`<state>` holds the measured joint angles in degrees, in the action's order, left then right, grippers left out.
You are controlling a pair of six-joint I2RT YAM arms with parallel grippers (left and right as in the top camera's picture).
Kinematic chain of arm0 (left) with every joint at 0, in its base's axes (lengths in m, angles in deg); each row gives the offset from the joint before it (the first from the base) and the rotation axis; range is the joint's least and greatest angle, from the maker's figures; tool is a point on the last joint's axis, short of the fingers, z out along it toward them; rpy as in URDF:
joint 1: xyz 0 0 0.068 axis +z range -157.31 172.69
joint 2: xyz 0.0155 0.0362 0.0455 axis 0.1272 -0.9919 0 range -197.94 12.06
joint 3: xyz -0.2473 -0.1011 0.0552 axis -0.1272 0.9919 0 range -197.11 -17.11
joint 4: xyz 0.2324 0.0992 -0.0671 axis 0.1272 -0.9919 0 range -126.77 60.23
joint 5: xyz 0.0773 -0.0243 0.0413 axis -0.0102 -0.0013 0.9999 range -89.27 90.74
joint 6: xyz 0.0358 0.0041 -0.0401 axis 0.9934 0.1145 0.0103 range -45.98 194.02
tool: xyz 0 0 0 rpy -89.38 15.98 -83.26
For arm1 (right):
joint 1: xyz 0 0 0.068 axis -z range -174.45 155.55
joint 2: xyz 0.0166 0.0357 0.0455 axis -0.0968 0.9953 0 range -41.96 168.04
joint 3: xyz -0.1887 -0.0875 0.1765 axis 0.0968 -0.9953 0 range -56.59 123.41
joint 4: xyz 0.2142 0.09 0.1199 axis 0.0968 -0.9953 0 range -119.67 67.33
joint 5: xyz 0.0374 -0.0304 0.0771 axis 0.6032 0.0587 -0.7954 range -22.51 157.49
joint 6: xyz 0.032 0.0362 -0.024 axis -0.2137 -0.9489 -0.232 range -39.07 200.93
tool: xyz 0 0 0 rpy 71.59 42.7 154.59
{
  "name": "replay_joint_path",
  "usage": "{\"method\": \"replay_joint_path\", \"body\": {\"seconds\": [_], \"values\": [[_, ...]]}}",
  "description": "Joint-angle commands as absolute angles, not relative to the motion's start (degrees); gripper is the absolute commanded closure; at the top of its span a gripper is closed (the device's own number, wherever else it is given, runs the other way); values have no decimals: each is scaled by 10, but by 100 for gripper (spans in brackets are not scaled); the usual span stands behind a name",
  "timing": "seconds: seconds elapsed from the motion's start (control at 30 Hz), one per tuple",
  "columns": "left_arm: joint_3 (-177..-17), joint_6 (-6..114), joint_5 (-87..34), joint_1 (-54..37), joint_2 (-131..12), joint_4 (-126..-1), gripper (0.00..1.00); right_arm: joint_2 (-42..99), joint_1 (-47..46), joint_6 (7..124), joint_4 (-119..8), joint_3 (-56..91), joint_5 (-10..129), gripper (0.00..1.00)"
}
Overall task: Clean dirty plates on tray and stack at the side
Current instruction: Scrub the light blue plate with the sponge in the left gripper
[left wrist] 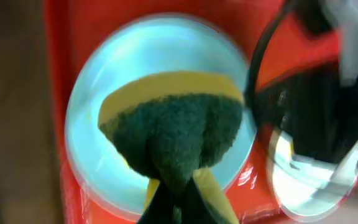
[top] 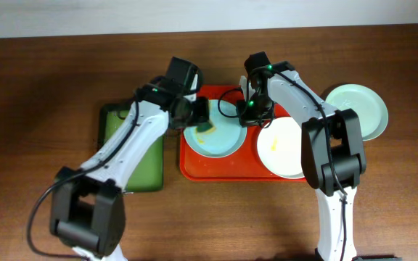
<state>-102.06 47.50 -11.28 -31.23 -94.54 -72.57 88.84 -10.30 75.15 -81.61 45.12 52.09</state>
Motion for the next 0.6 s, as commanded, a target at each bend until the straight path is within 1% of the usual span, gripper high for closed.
{"method": "replay_joint_path", "body": {"seconds": [0.0, 0.1, 0.2, 0.23, 0.33, 0.4, 0.47, 0.5, 0.53, 0.57], "values": [[-1015, 416, -110, -337, -1007, -666, 100, 896, -109, 760, -818, 441, 531, 96], [-1015, 406, -78, -352, -1053, -656, 100, 896, -109, 760, -818, 441, 531, 96], [-1015, 406, -14, -349, -1076, -667, 100, 896, -109, 760, -815, 441, 532, 96], [-1015, 406, 27, -349, -1079, -678, 100, 896, -109, 760, -814, 441, 532, 96], [-1015, 412, 210, -349, -1088, -738, 100, 896, -109, 760, -814, 441, 531, 96], [-1020, 470, 263, -349, -1087, -760, 100, 896, -109, 760, -813, 441, 532, 96], [-1044, 480, 255, -349, -1086, -781, 100, 896, -109, 760, -813, 441, 532, 96], [-1067, 480, 223, -349, -1084, -800, 100, 896, -109, 760, -813, 441, 532, 96], [-1097, 480, 147, -349, -1082, -815, 100, 896, -109, 760, -811, 441, 532, 96], [-1116, 480, 41, -349, -1081, -813, 100, 896, -109, 760, -810, 441, 531, 96]]}}
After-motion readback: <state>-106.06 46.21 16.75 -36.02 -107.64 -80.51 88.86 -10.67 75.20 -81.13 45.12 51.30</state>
